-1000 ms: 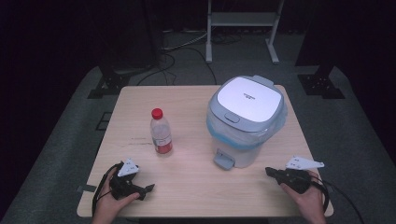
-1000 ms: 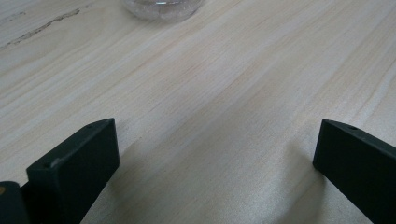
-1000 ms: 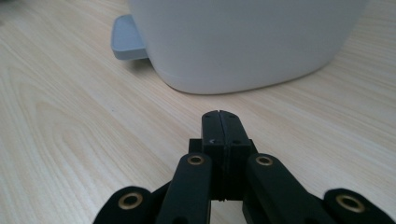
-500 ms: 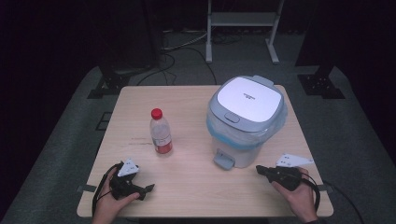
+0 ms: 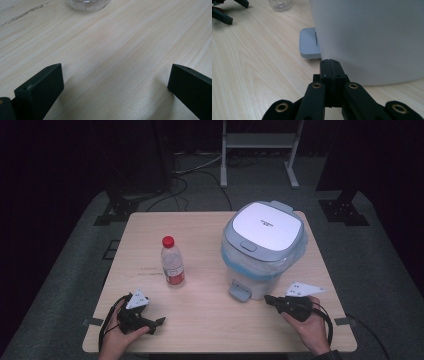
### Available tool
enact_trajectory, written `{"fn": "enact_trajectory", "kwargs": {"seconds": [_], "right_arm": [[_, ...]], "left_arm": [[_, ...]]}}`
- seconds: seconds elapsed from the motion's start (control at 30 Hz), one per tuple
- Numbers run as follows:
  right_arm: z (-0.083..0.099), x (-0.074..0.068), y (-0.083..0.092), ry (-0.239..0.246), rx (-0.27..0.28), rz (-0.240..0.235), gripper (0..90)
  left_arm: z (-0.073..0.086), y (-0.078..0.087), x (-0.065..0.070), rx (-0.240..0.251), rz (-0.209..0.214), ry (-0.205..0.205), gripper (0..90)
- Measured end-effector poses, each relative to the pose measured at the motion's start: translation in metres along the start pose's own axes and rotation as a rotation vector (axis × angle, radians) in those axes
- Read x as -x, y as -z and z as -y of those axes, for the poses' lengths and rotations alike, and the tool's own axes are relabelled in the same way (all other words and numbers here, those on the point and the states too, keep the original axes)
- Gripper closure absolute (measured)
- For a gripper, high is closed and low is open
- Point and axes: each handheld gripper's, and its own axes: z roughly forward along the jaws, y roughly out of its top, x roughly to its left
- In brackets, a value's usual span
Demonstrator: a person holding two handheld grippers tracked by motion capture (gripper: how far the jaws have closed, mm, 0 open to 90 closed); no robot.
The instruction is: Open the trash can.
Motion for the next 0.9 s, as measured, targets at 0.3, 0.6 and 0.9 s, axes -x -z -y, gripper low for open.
{"fn": "enact_trajectory", "kwargs": {"seconds": [0.3,0.6,0.9], "right_arm": [[-0.006,-0.007,-0.009,0.013,0.007,-0.017,89.4],[-0.011,-0.016,-0.020,0.019,0.022,-0.021,89.5],[-0.017,-0.025,-0.032,0.035,0.033,-0.027,89.5]], "left_arm": [[0.000,0.000,0.000,0.000,0.000,0.000,0.0],[0.000,0.000,0.000,0.000,0.000,0.001,0.0],[0.000,0.000,0.000,0.000,0.000,0.000,0.0]]}}
